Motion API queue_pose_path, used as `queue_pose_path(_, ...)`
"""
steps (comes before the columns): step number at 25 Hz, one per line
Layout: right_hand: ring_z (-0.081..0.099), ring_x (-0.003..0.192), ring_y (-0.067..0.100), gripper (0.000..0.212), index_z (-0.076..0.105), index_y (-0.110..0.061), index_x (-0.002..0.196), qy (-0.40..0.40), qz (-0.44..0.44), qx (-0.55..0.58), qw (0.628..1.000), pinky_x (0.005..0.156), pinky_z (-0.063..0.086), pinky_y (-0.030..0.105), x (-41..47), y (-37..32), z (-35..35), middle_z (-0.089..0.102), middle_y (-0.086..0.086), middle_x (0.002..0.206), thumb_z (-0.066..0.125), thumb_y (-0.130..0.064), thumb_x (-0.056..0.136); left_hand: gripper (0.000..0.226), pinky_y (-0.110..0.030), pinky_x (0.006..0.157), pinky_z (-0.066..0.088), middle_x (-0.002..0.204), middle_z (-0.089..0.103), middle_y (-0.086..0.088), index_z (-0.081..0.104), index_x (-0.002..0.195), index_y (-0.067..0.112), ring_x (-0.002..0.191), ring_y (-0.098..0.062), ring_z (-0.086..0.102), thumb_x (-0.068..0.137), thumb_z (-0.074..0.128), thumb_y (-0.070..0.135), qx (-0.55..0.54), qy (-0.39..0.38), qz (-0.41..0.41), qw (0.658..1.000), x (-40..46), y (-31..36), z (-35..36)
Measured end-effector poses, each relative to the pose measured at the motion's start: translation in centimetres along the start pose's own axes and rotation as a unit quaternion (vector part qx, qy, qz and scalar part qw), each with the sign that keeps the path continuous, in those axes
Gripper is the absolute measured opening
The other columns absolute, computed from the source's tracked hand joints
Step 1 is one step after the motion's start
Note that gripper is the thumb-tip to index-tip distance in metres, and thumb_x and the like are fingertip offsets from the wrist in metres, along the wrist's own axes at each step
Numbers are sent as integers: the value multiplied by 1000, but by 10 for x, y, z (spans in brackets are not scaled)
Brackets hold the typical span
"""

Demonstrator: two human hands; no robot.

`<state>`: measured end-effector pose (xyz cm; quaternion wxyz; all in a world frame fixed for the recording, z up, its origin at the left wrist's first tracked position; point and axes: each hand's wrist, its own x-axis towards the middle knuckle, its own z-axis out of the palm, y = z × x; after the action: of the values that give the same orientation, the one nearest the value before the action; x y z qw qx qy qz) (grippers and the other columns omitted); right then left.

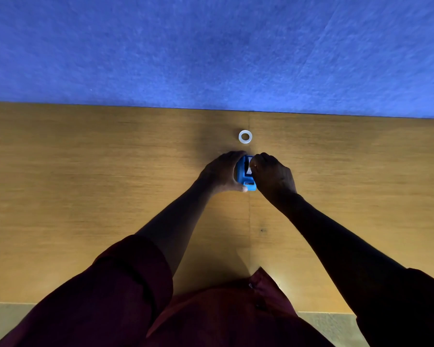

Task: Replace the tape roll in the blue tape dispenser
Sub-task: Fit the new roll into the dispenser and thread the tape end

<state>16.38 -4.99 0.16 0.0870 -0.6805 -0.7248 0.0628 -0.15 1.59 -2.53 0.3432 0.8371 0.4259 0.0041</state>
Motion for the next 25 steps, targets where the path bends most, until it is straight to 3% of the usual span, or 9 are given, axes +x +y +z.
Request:
queue_pose_path(18, 59, 68, 17, 20, 60, -10, 92, 11, 19, -14, 1000, 50, 34, 24, -16, -9, 3, 62, 4, 81, 75, -8, 79, 100, -42, 100, 52, 143, 53, 1, 40, 144, 21, 129, -19, 51, 61, 92, 43, -20, 24, 25, 999, -2, -2, 0)
queue_pose_path(25, 55, 65, 17, 12, 57, -11, 88, 26, 18, -12, 999, 48, 29, 24, -22, -11, 7, 59, 3, 78, 64, -5, 79, 100, -38, 98, 51, 141, 55, 2, 41, 144, 23, 127, -18, 53, 60, 91, 46, -21, 32, 28, 999, -1, -3, 0)
